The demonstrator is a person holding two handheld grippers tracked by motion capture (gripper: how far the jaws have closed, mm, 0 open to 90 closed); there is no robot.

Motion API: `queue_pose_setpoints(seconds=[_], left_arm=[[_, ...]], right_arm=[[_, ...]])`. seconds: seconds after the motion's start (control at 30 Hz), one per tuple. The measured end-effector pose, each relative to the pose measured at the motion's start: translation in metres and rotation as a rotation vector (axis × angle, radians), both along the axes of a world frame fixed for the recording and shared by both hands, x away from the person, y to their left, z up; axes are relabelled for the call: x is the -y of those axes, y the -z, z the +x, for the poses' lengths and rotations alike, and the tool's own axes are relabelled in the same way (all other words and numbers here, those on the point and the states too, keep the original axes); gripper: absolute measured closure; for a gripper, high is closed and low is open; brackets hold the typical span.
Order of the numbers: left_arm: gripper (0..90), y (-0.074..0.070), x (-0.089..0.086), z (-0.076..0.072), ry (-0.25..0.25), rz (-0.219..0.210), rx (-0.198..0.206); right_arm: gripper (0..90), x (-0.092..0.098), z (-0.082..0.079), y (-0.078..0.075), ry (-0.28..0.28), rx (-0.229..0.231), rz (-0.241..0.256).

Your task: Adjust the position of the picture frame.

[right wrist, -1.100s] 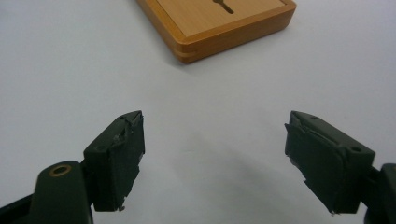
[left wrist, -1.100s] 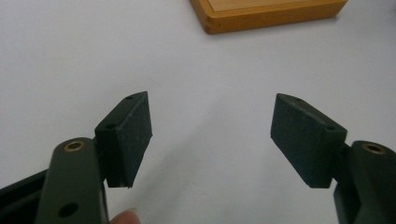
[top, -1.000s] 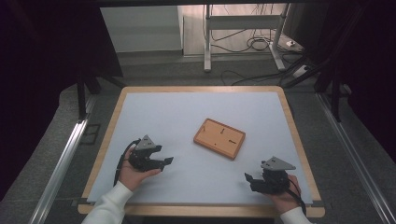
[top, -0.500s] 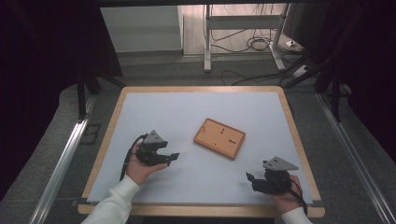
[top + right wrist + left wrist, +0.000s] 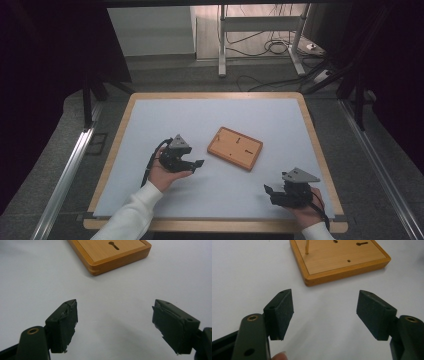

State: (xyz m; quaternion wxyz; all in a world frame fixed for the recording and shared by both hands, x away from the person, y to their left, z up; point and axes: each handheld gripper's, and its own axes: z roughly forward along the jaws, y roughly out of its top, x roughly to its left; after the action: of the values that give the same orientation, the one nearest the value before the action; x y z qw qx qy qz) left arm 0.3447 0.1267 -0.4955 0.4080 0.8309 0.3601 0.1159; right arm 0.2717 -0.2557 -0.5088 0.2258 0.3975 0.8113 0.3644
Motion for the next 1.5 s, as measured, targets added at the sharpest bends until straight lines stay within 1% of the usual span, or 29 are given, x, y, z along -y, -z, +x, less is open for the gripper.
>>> queue_pose_setpoints(seconds=[0.07, 0.13, 0.17, 0.23, 0.27, 0.3, 0.33, 0.4, 0.5, 0.63, 0.67, 0.7, 0.73, 0.83, 0.9, 1.1, 1.13, 1.2, 1.3, 1.4, 1.5], left_arm=[[29.7, -0.001, 0.004, 0.003, 0.003, -0.005, -0.002], [29.6, -0.002, 0.009, 0.006, 0.012, 0.014, 0.002], [29.1, -0.003, 0.014, 0.01, 0.025, 0.019, 0.002], [28.6, -0.003, 0.016, 0.013, 0.029, 0.025, 0.003], [28.5, -0.003, 0.021, 0.018, 0.034, 0.03, 0.003], [28.6, -0.003, 0.021, 0.018, 0.034, 0.03, 0.003], [28.7, -0.004, 0.025, 0.024, 0.037, 0.03, -0.003], [29.1, -0.005, 0.03, 0.029, 0.037, 0.036, -0.007], [29.5, -0.007, 0.035, 0.033, 0.037, 0.047, 0.0], [30.2, -0.008, 0.042, 0.043, 0.023, 0.052, -0.005], [30.8, -0.007, 0.046, 0.048, 0.013, 0.059, -0.002], [31.1, -0.007, 0.046, 0.048, 0.013, 0.059, -0.002], [31.2, -0.004, 0.049, 0.053, 0.006, 0.07, 0.003], [31.7, 0.001, 0.053, 0.06, 0.001, 0.086, 0.011], [31.9, 0.002, 0.053, 0.061, 0.0, 0.086, 0.013], [33.2, 0.01, 0.057, 0.072, -0.032, 0.063, 0.01], [33.5, 0.011, 0.059, 0.073, -0.031, 0.061, 0.016], [34.7, 0.011, 0.061, 0.075, -0.025, 0.073, 0.027], [37.1, 0.011, 0.065, 0.08, -0.037, 0.074, 0.036], [45.3, 0.011, 0.067, 0.083, -0.042, 0.075, 0.041], [50.0, 0.014, 0.07, 0.086, -0.046, 0.075, 0.044]], right_arm=[[21.3, 0.0, 0.0, 0.0, 0.0, 0.002, -0.002], [21.3, 0.001, 0.0, -0.001, 0.003, 0.001, 0.001], [21.4, 0.001, 0.0, 0.0, 0.005, 0.001, 0.003], [21.5, 0.001, 0.0, 0.0, 0.004, 0.0, 0.002], [21.4, 0.001, 0.0, 0.0, 0.003, -0.001, 0.002], [21.4, 0.001, 0.0, 0.0, 0.002, -0.001, 0.001], [21.5, 0.001, 0.0, 0.0, 0.001, 0.0, 0.001], [21.5, 0.002, 0.0, 0.0, 0.0, 0.001, 0.003], [21.6, 0.002, 0.0, 0.0, 0.003, 0.001, 0.005], [21.6, 0.002, 0.0, 0.0, -0.001, 0.003, 0.005], [21.6, 0.002, 0.0, 0.0, -0.004, 0.002, 0.004], [21.6, 0.002, 0.0, 0.0, -0.004, 0.002, 0.004], [21.6, 0.002, -0.001, 0.0, -0.006, 0.002, 0.005], [21.6, 0.002, -0.001, 0.0, -0.005, 0.0, 0.004], [21.6, 0.002, -0.001, 0.0, -0.004, 0.004, 0.004], [21.6, 0.001, -0.001, 0.001, -0.004, 0.002, -0.001], [21.6, 0.001, -0.001, 0.001, -0.005, 0.0, -0.002], [21.6, 0.001, -0.001, 0.001, -0.004, 0.002, -0.002], [21.6, 0.001, -0.001, 0.001, -0.003, 0.001, -0.003], [21.6, 0.001, -0.001, 0.0, -0.005, -0.004, 0.013], [21.5, 0.001, -0.001, 0.0, -0.008, -0.003, 0.015]])
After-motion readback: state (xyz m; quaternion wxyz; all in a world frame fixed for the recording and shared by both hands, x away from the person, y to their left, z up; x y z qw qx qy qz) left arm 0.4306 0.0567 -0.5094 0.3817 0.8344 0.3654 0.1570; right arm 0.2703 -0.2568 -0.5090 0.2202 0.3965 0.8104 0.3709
